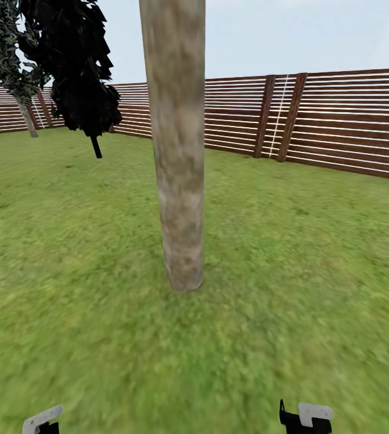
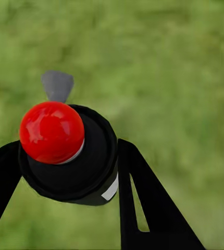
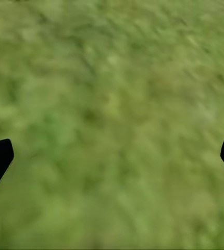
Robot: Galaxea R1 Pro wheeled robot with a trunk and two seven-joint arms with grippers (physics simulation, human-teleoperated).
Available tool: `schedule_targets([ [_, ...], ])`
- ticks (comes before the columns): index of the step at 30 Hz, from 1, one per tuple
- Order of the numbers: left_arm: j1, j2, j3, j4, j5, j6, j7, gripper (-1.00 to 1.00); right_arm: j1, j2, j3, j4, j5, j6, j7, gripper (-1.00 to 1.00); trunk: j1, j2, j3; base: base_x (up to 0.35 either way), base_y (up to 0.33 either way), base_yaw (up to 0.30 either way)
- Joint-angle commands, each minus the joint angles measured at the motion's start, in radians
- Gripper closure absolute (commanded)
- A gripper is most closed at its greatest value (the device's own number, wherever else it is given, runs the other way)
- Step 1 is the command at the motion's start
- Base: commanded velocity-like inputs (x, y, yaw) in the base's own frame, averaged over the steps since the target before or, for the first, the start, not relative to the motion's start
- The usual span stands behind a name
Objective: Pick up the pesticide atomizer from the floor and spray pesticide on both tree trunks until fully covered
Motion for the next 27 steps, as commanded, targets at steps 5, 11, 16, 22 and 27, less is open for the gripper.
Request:
schedule_targets([
  [5, -0.001, -0.006, -0.028, -0.011, -0.038, -0.004, -0.019, 1.00, -0.001, -0.002, 0.009, -0.002, 0.013, 0.002, 0.004, -1.00, 0.000, 0.000, -0.001, 0.009, -0.001, 0.000],
  [11, -0.089, 0.028, -0.278, -0.181, -0.433, 0.044, -0.654, 1.00, -0.074, -0.014, 0.288, -0.215, 0.340, 0.158, 0.598, -1.00, 0.000, 0.000, -0.001, 0.000, 0.000, 0.000],
  [16, -0.210, 0.017, -0.281, -0.241, -0.740, 0.166, -0.981, 1.00, -0.228, -0.010, 0.296, -0.251, 0.367, 0.179, 1.003, -1.00, 0.000, 0.000, -0.001, 0.000, 0.000, 0.000],
  [22, -0.204, 0.019, -0.311, -0.278, -0.793, 0.147, -1.044, 1.00, -0.270, 0.021, 0.289, -0.280, 0.375, 0.188, 1.068, -1.00, 0.000, 0.000, -0.001, 0.000, 0.000, 0.000],
  [27, -0.208, 0.003, -0.314, -0.306, -0.801, 0.150, -1.072, 1.00, -0.298, 0.050, 0.291, -0.309, 0.376, 0.187, 1.096, -1.00, 0.000, 0.000, -0.001, 0.000, 0.000, 0.000],
])
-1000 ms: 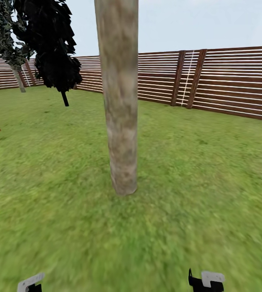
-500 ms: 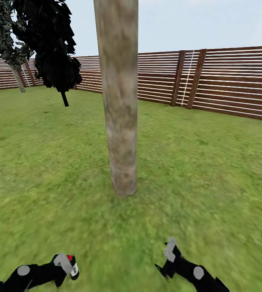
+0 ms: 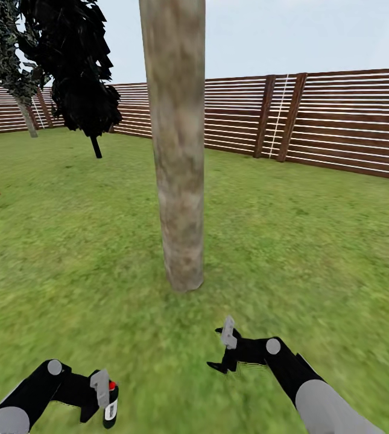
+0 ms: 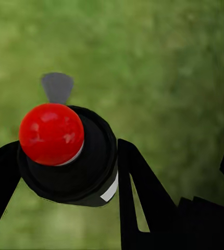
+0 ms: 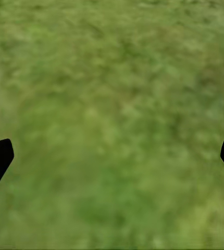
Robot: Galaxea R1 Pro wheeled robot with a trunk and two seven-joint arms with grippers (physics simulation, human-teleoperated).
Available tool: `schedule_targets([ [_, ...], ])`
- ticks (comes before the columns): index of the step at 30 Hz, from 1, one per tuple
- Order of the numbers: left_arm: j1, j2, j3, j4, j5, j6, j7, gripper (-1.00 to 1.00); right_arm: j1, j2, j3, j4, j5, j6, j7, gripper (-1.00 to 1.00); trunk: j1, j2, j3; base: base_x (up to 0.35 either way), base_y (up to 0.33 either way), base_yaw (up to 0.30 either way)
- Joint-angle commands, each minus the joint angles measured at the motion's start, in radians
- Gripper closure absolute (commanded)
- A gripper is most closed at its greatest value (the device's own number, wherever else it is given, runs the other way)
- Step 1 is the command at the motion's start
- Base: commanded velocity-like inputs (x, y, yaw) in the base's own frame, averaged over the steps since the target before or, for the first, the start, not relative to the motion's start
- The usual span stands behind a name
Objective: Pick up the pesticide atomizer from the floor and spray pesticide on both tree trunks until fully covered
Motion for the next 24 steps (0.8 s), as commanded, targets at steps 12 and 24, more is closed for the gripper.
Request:
schedule_targets([
  [12, -0.018, -0.064, -0.017, -0.024, -0.035, -0.008, -0.072, 1.00, -0.004, 0.029, 0.003, -0.045, 0.010, -0.004, 0.068, 1.00, 0.000, 0.000, -0.001, 0.000, 0.000, 0.000],
  [24, -0.058, -0.179, -0.047, -0.027, -0.112, 0.034, -0.080, 1.00, -0.004, 0.107, 0.005, -0.109, 0.010, -0.004, 0.374, 1.00, 0.000, 0.000, -0.001, 0.000, 0.000, 0.000],
])
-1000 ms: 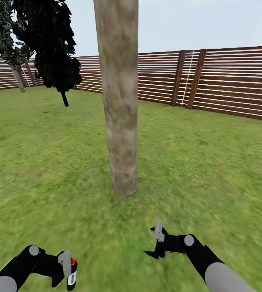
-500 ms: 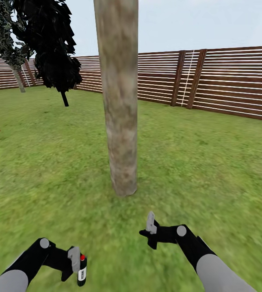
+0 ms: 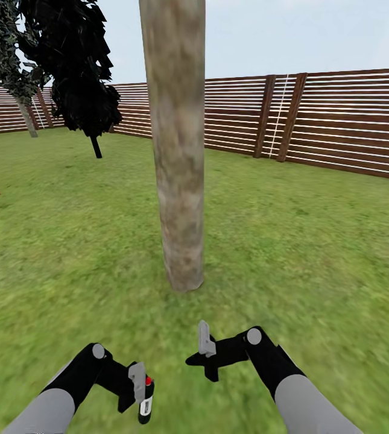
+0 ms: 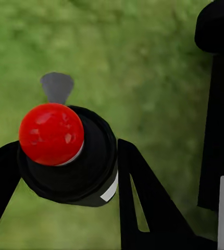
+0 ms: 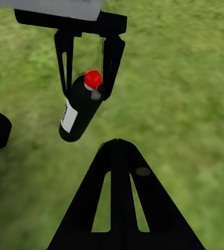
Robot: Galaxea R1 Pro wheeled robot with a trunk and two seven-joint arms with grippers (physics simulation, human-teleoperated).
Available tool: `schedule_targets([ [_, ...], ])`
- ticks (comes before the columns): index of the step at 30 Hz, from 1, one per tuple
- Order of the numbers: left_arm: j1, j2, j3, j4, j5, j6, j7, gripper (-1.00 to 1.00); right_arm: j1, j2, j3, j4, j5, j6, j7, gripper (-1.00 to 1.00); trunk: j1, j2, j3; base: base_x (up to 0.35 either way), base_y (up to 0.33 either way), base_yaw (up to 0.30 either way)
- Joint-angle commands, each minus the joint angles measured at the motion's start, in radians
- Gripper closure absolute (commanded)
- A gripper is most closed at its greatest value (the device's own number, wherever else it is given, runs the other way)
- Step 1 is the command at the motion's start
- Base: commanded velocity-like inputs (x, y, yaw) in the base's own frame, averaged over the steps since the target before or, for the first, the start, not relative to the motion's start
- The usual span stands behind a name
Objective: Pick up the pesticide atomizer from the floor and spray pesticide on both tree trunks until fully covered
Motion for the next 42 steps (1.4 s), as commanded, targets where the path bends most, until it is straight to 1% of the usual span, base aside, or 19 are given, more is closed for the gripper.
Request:
schedule_targets([
  [1, -0.006, -0.008, 0.008, -0.004, -0.010, -0.012, -0.004, 1.00, 0.000, 0.003, -0.001, -0.001, 0.006, -0.003, 0.001, 1.00, 0.000, 0.000, -0.001, 0.000, 0.000, 0.000],
  [2, -0.010, -0.014, 0.008, -0.014, -0.010, -0.016, -0.007, 1.00, 0.000, 0.005, -0.001, -0.001, 0.007, -0.003, 0.002, 1.00, 0.000, 0.000, -0.001, 0.000, 0.000, 0.000],
  [6, -0.013, -0.018, 0.008, -0.047, -0.006, -0.029, -0.014, 1.00, 0.000, 0.005, -0.001, 0.000, 0.010, -0.003, 0.002, 1.00, 0.000, 0.000, -0.001, 0.000, 0.000, 0.000],
  [9, -0.013, -0.020, 0.008, -0.050, -0.003, -0.058, -0.015, 1.00, 0.000, 0.002, -0.001, 0.000, 0.013, -0.005, 0.002, 1.00, 0.000, 0.000, -0.001, 0.000, 0.000, 0.000],
  [12, -0.013, -0.029, 0.007, -0.050, -0.005, -0.083, -0.018, 1.00, 0.000, 0.001, -0.001, 0.000, 0.013, -0.005, 0.000, 1.00, 0.000, 0.000, -0.001, 0.000, 0.000, 0.000],
  [13, -0.013, -0.030, -0.003, -0.049, -0.006, -0.086, -0.021, 1.00, 0.000, 0.000, -0.001, 0.000, 0.014, -0.005, 0.000, 1.00, 0.000, 0.000, -0.001, 0.000, 0.000, 0.000],
  [15, -0.013, -0.031, -0.051, -0.049, -0.002, -0.088, -0.027, 1.00, 0.000, 0.000, -0.002, 0.000, 0.014, -0.005, 0.000, 1.00, 0.000, 0.000, -0.001, 0.000, 0.000, 0.000],
  [16, -0.013, -0.032, -0.068, -0.049, 0.000, -0.088, -0.028, 1.00, 0.000, 0.000, -0.002, 0.000, 0.014, -0.005, -0.001, 1.00, 0.000, 0.000, -0.001, 0.000, 0.000, 0.000],
  [18, -0.013, -0.045, -0.082, -0.048, 0.002, -0.089, -0.029, 1.00, 0.000, -0.001, -0.002, 0.000, 0.014, -0.005, -0.001, 1.00, 0.000, 0.000, -0.001, 0.000, 0.000, 0.000],
  [19, -0.012, -0.055, -0.086, -0.048, 0.002, -0.090, -0.029, 1.00, 0.000, -0.001, -0.002, 0.000, 0.015, -0.005, -0.001, 1.00, 0.000, 0.000, -0.001, 0.000, 0.000, 0.000],
  [22, -0.013, -0.079, -0.088, -0.048, 0.002, -0.105, -0.029, 1.00, 0.000, -0.001, -0.002, 0.000, 0.015, -0.005, -0.002, 1.00, 0.000, 0.000, -0.001, 0.000, 0.000, 0.000],
  [24, -0.013, -0.090, -0.089, -0.049, 0.003, -0.107, -0.028, 1.00, 0.000, -0.001, -0.002, 0.001, 0.015, -0.005, -0.003, 1.00, 0.000, 0.000, -0.001, 0.000, 0.000, 0.000],
  [29, -0.014, -0.093, -0.088, -0.050, 0.006, -0.106, -0.028, 1.00, 0.000, -0.001, -0.002, 0.003, 0.015, -0.005, -0.004, 1.00, 0.000, 0.000, -0.001, 0.000, 0.000, 0.000],
  [35, -0.033, -0.092, -0.080, -0.049, 0.008, -0.103, -0.026, 1.00, 0.000, -0.001, -0.002, 0.003, 0.015, -0.005, -0.005, 1.00, 0.000, 0.000, -0.001, 0.000, 0.000, 0.000],
  [36, -0.034, -0.092, -0.080, -0.048, 0.012, -0.103, -0.026, 1.00, 0.000, -0.001, -0.002, 0.003, 0.015, -0.005, -0.005, 1.00, 0.000, 0.000, -0.001, 0.000, 0.000, 0.000],
  [37, -0.033, -0.092, -0.080, -0.048, 0.025, -0.104, -0.027, 1.00, 0.000, -0.001, -0.002, 0.003, 0.015, -0.005, -0.005, 1.00, 0.000, 0.000, -0.001, 0.000, 0.000, 0.000],
  [39, -0.034, -0.090, -0.084, -0.048, 0.071, -0.106, -0.029, 1.00, 0.000, -0.001, -0.002, 0.003, 0.015, -0.005, -0.005, 1.00, 0.000, 0.000, -0.001, 0.000, 0.000, 0.000],
  [40, -0.034, -0.090, -0.086, -0.047, 0.082, -0.107, -0.029, 1.00, 0.000, -0.001, -0.002, 0.003, 0.015, -0.005, -0.005, 1.00, 0.000, 0.000, -0.001, 0.000, 0.000, 0.000],
  [42, -0.034, -0.090, -0.087, -0.047, 0.088, -0.108, -0.029, 1.00, 0.000, -0.001, -0.002, 0.003, 0.015, -0.005, -0.005, 1.00, 0.000, 0.000, -0.001, 0.000, 0.000, 0.000],
])
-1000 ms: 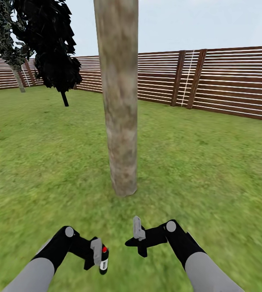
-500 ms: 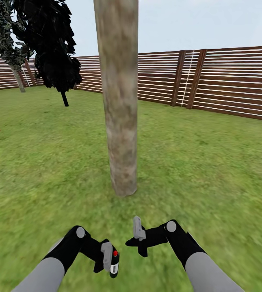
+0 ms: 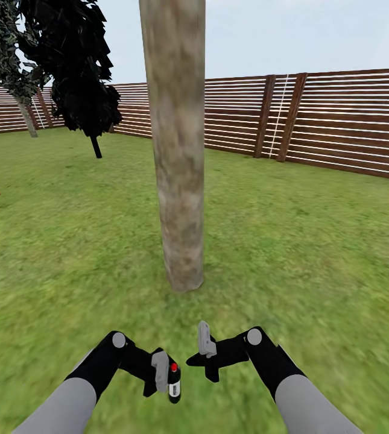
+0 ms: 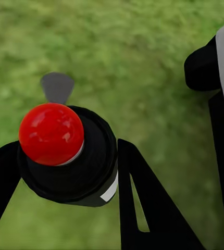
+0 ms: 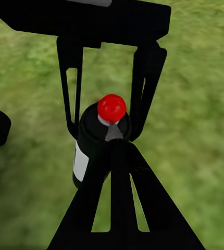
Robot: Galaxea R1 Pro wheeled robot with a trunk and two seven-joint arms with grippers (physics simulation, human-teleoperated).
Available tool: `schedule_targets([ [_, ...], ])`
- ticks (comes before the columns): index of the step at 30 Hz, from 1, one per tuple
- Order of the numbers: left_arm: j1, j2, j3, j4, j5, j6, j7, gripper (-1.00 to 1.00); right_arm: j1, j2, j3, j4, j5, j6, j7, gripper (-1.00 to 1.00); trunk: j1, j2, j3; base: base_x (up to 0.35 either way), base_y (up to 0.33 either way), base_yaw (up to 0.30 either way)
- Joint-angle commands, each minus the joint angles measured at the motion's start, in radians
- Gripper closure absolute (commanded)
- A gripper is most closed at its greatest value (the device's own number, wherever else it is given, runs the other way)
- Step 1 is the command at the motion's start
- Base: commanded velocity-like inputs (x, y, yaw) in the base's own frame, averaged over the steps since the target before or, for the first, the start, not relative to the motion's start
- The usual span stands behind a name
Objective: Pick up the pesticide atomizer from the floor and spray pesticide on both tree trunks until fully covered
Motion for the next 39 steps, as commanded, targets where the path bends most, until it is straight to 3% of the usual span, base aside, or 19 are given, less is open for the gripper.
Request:
schedule_targets([
  [1, 0.000, -0.002, 0.007, -0.001, -0.008, -0.011, -0.003, 1.00, 0.000, 0.000, -0.001, -0.001, 0.006, -0.003, 0.001, 1.00, 0.000, 0.000, -0.001, 0.000, 0.000, 0.000],
  [39, 0.000, -0.036, 0.009, 0.002, -0.004, -0.010, -0.003, 1.00, 0.000, -0.001, -0.001, -0.001, 0.007, -0.005, -0.002, 1.00, 0.000, 0.000, -0.001, 0.000, 0.000, 0.000],
])
